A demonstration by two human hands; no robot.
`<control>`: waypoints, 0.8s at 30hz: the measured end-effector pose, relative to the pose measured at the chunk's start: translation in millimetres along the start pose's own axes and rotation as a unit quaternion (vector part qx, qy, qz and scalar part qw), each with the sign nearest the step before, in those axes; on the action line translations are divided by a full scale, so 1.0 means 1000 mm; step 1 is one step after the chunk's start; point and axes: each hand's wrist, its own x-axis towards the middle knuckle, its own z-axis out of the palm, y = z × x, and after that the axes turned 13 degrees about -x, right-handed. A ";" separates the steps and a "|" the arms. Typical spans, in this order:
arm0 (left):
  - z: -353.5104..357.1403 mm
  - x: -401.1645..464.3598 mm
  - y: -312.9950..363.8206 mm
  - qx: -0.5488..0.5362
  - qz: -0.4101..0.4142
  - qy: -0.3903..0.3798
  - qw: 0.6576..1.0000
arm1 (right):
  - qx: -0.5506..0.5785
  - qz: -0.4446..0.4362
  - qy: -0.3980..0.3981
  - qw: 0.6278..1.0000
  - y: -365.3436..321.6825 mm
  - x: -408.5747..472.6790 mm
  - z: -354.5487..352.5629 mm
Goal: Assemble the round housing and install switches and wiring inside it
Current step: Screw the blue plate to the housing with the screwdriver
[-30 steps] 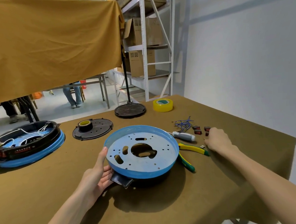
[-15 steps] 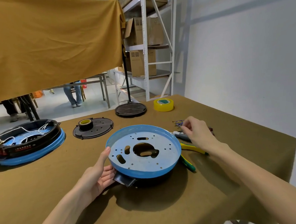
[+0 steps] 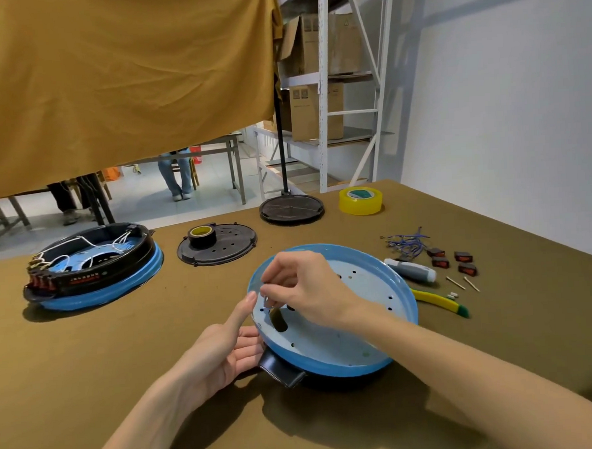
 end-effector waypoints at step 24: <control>-0.004 -0.001 0.000 -0.026 -0.008 -0.046 0.999 | -0.251 -0.089 -0.032 0.963 0.003 -0.005 0.009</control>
